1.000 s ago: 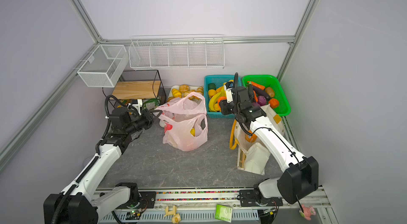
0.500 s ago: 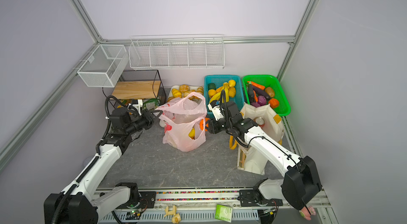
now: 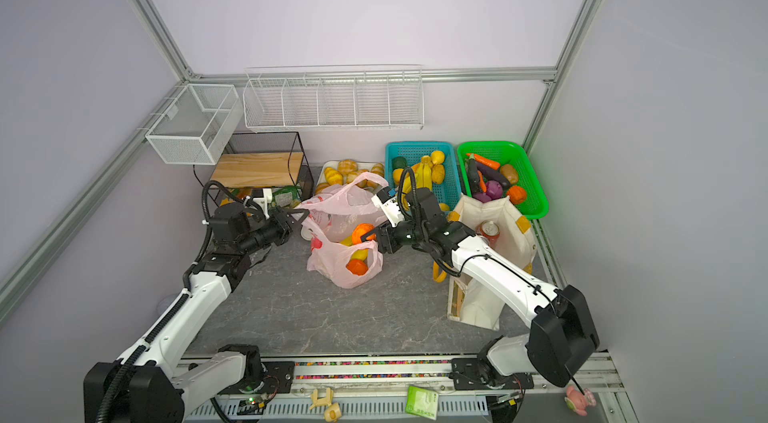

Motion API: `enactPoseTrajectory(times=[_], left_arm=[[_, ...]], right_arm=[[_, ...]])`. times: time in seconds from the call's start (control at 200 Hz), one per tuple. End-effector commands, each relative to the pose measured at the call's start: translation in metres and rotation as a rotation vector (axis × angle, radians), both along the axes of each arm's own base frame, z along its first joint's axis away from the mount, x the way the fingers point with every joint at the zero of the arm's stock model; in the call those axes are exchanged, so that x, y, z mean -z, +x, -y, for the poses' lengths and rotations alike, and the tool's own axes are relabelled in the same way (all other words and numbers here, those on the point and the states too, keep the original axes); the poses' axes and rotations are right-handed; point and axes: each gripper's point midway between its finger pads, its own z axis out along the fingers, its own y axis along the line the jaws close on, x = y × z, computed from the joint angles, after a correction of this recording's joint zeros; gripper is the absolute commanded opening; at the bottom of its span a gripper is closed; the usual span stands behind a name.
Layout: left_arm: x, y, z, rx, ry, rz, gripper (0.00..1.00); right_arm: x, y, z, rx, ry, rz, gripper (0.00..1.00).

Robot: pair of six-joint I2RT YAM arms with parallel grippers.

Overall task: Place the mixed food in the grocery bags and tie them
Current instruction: 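Carry the orange with the right gripper into the pink bag opening, then open the right gripper to drop the orange into the pink bag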

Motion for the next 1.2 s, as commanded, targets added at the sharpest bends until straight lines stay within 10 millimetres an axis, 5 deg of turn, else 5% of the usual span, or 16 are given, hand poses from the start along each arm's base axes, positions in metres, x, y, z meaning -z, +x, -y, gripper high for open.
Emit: enactPoseTrajectory(times=[0.0, 0.395, 0.69, 0.96, 1.195], left_arm=[[-0.002, 0.000, 0.002, 0.009, 0.004, 0.022, 0.00], [-0.003, -0.001, 0.003, 0.016, 0.001, 0.019, 0.00], [-0.004, -0.002, 0.004, 0.018, -0.003, 0.025, 0.00], [-0.004, -0.001, 0.004, 0.015, -0.009, 0.025, 0.00], [0.001, 0.000, 0.003, 0.009, -0.001, 0.015, 0.00]], right_arm=[[-0.002, 0.014, -0.022, 0.033, -0.021, 0.094, 0.42], [0.042, 0.055, -0.079, 0.139, -0.025, 0.152, 0.44], [0.096, 0.083, -0.074, 0.281, -0.202, 0.176, 0.52], [0.083, 0.071, -0.069, 0.225, -0.220, 0.203, 0.74], [0.055, 0.051, -0.053, 0.166, -0.218, 0.252, 0.80]])
